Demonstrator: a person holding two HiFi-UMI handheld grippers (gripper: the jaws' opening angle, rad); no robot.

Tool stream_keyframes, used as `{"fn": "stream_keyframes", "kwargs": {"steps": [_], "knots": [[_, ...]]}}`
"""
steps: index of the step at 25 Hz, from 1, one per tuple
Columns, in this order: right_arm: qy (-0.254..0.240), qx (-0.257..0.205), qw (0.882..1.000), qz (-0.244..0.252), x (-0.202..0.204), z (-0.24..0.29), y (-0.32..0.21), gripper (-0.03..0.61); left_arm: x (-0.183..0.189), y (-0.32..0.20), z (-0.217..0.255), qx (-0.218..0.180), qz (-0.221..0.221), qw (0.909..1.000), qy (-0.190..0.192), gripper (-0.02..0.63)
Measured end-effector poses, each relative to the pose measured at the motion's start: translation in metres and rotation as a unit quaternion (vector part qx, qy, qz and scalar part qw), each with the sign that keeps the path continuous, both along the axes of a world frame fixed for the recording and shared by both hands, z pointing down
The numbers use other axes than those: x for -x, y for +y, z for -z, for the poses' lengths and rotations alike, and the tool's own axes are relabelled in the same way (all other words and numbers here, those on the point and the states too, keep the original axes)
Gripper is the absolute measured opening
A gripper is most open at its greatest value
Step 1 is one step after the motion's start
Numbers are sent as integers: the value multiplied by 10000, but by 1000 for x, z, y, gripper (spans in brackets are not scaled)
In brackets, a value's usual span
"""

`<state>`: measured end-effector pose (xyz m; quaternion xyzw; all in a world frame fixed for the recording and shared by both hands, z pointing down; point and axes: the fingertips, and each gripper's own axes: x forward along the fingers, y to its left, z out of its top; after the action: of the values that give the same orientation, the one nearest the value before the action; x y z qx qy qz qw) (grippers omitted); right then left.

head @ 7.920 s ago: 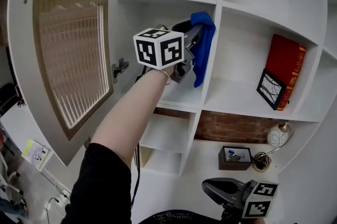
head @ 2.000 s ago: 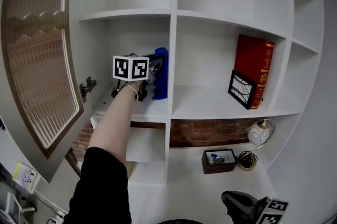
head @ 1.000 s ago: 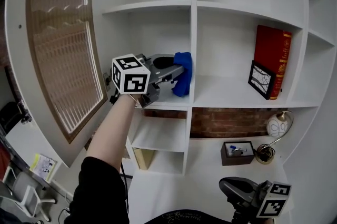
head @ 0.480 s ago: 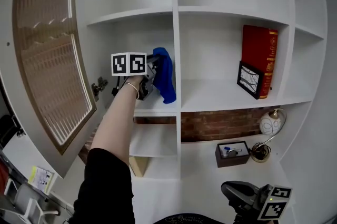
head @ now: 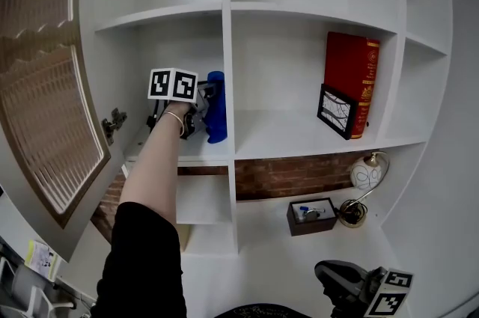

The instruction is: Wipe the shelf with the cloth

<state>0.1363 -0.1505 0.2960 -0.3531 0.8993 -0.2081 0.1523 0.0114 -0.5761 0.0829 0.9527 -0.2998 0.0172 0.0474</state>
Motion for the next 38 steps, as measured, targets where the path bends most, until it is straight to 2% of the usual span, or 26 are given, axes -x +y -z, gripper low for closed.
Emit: {"fn": "stream_keyframes", "kwargs": {"steps": [3,7,11,18,20,23,24,25,28,30,34,38], "knots": [[46,14,10000,45,3,1,-3,9,-1,21,3,-233,-454,9987,-78,58],[95,27,9993,364,23,2,-9,9,-2,65,1,-562,-1154,9908,-425,57],[237,20,9952,953,56,3,-14,9,2,105,-4,-757,-1420,9845,-703,57],[289,34,9875,1552,94,2,-14,9,3,156,-13,-922,-1637,9807,-545,58],[287,33,9864,1618,99,3,-13,9,6,172,-12,-883,-1880,9777,-304,58],[243,52,9864,1623,98,3,-12,9,12,195,4,-842,-2394,9666,367,61],[222,64,9868,1600,96,3,-12,9,16,193,14,-869,-2333,9668,581,61],[208,67,9874,1567,94,3,-11,9,20,183,23,-912,-2082,9712,713,63],[178,61,9902,1381,84,3,-9,9,32,128,35,-920,-826,9902,652,63],[132,104,9927,1195,73,2,-7,9,31,94,34,-667,-299,9952,648,63],[79,159,9965,811,47,-1,-2,9,23,39,23,-84,299,9974,644,63],[32,284,9989,376,17,-7,3,9,10,9,7,476,382,9934,971,63]]}}
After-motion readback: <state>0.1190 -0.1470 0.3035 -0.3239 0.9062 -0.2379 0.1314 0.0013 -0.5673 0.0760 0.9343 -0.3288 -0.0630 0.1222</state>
